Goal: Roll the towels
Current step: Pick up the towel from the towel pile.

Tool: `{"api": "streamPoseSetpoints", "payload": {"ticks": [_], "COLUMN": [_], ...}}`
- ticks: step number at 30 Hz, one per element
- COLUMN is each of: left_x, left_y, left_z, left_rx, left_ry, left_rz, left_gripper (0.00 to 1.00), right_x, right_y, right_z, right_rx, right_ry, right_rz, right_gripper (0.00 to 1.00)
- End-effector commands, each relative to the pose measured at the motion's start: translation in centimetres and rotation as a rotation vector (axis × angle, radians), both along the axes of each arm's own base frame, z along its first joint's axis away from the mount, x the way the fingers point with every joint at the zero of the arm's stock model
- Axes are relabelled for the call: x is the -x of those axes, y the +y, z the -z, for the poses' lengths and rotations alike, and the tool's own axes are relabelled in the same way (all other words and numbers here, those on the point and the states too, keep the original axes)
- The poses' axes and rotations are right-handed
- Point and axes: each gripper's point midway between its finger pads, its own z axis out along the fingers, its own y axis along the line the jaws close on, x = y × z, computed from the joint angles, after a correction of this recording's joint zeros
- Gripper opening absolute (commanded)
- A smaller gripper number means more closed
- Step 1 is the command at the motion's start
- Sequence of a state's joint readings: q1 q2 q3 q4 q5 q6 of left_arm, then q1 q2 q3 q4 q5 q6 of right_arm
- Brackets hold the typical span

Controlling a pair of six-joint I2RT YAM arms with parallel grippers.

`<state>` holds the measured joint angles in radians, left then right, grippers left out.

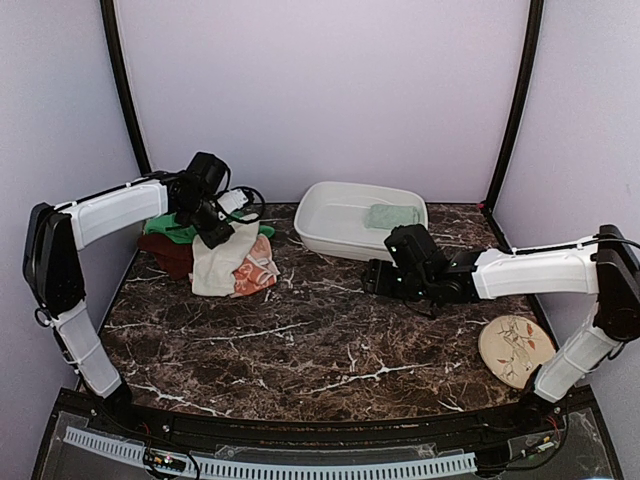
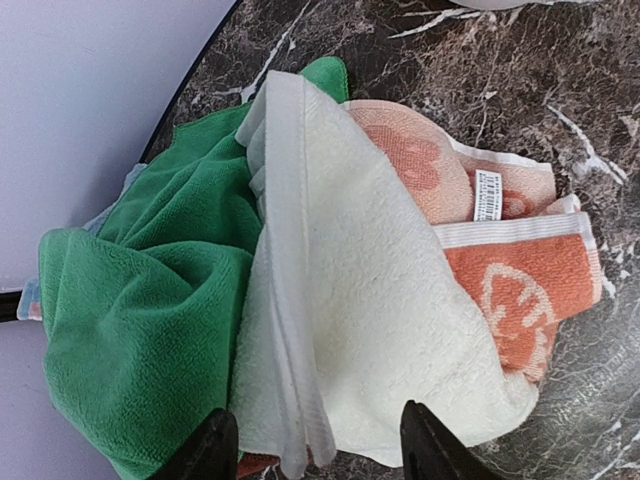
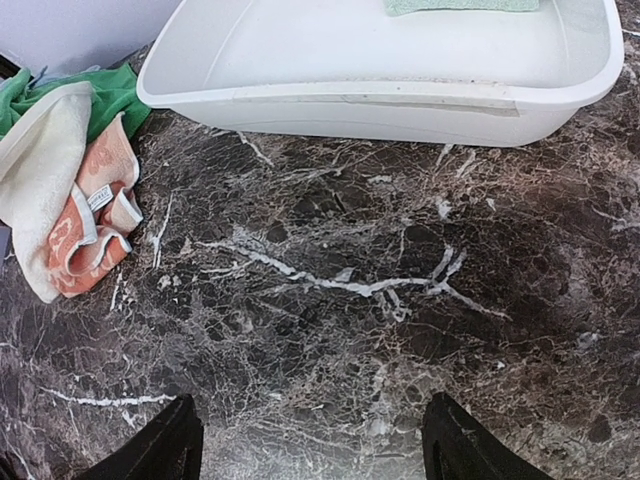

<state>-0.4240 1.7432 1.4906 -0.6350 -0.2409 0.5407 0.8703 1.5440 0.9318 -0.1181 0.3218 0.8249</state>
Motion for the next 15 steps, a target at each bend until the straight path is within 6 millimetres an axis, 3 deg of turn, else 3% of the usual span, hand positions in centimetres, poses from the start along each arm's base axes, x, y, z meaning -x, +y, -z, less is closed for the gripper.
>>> {"api": "streamPoseSetpoints", "payload": {"ticks": [1,4,6,9,15], "left_x": [-1.2,-1.2,-1.4,-1.3,0.5], "left_y": [0.9,0.9,0.8,0.4,-2.3], "left_z": [2.1,2.6,2.4,1.4,-3.7], "left_rx": [-0.084,-0.087,-0.085,-0.056,0.059], "left_ry": [-0.037,-0.024,-0.029,-0.032,-0.033], "left_rz": [-0.020,-0.021,-0.021,-0.019,0.029], "left_gripper": [0.56,0.53,0.44,0.03,0.00], "right_x": [0.0,0.2,0.3,0.4,0.4], "right_y": [-0.1,-0.4,-0.6,-0.7,-0.5], "right_z": [-1.1,-1.2,-1.3,-1.5,-1.9], "right_rx": [-0.049,-0.051,-0.054,-0.063,-0.076], "right_ry": [-0.022,-0.024,-0.028,-0.033,-0.039], "right_rz": [0.006,0.010,0.013,0.015,0.010], "right_gripper": [0.75,0.75,0.75,0.75,0.75]}}
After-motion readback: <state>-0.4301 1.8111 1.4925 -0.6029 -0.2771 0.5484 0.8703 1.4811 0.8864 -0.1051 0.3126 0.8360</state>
